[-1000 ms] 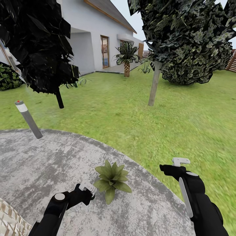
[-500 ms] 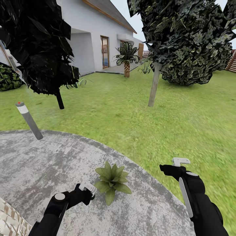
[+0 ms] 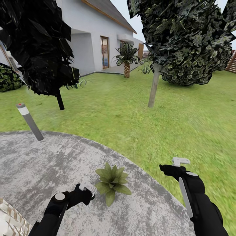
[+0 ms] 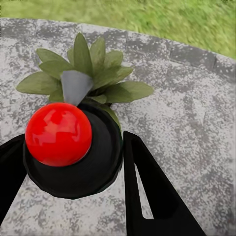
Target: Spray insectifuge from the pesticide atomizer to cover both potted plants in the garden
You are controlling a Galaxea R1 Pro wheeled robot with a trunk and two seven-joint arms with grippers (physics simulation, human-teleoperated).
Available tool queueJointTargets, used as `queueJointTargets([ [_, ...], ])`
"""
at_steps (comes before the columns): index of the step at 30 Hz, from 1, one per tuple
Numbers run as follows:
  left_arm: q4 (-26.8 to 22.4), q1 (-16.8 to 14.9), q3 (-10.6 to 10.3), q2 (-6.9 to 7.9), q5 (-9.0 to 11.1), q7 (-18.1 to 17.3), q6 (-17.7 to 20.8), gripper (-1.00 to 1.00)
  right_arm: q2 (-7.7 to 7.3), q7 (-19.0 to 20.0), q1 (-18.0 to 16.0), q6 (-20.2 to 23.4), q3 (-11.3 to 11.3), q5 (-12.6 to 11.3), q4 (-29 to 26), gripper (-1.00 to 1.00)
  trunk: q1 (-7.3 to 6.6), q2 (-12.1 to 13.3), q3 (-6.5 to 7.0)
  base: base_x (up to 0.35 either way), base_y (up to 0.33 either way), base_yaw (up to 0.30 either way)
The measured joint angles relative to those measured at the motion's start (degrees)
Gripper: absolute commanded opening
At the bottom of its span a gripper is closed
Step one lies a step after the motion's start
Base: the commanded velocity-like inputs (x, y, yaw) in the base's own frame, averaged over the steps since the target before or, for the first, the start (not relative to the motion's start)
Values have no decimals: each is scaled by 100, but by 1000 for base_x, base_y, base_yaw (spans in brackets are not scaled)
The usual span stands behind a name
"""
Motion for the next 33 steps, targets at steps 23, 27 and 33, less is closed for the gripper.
queueJointTargets([
  [23,6,-3,0,0,0,0,2,-100,-9,-8,0,9,0,6,-18,100,-505,923,413,0,0,0],
  [27,0,-3,0,1,-2,0,1,-100,-7,-8,0,9,0,7,-18,100,-550,1005,450,0,0,0],
  [33,-3,-3,-7,0,-2,-2,-1,-100,-8,-8,0,9,0,7,-18,100,-550,1005,450,0,0,0],
])
